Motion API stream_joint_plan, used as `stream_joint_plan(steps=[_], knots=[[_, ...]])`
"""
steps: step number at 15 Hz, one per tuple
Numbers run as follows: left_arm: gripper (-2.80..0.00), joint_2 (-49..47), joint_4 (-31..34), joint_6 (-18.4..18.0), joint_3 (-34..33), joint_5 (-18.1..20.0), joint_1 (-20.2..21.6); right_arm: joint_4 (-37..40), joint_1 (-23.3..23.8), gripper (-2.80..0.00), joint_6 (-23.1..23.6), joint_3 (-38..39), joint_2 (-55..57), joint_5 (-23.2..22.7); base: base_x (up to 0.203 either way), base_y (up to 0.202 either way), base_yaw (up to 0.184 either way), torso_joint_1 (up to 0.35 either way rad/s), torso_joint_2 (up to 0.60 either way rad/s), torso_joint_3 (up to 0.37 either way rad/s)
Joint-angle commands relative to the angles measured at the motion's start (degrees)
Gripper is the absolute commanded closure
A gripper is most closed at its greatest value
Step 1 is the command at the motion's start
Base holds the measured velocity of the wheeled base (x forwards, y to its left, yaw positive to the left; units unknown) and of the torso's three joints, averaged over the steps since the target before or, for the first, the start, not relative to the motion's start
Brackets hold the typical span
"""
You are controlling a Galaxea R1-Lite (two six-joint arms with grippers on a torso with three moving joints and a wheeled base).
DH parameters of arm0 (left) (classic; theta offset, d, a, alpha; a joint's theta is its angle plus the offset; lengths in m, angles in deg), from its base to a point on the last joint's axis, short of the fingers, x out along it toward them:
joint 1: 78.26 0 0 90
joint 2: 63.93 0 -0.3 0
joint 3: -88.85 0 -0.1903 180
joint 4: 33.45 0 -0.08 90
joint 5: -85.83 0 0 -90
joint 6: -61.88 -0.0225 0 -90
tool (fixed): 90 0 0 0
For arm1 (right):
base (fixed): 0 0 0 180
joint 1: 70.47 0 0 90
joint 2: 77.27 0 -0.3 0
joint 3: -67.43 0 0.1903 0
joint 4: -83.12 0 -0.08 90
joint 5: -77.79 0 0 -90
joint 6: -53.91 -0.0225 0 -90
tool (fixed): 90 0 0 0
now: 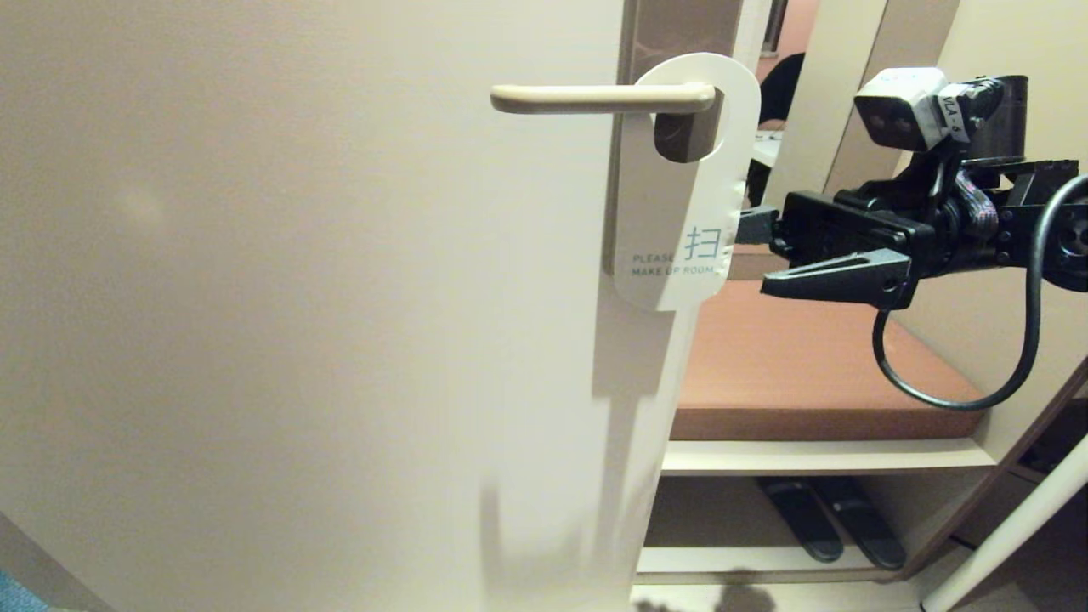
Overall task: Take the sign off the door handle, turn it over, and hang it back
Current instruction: Take down the sign
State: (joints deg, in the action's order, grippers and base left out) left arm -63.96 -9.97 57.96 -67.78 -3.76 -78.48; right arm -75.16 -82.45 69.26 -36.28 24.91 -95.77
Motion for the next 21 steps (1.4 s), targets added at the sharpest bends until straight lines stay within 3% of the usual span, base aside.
stream_joint_plan(steps=[1,21], knots=[[0.00,0.02,-0.02,-0.04,0.00,0.03,0.04,-0.02,0.12,-2.80,0.12,0.89,-1.63,-0.46,0.000,0.000,0.000,0.000,0.00,0.000],[0.00,0.02,0.00,-0.04,0.00,0.03,0.04,-0.73,-2.02,-2.80,0.12,0.36,-0.93,3.76,0.000,0.000,0.000,0.000,0.00,0.000]])
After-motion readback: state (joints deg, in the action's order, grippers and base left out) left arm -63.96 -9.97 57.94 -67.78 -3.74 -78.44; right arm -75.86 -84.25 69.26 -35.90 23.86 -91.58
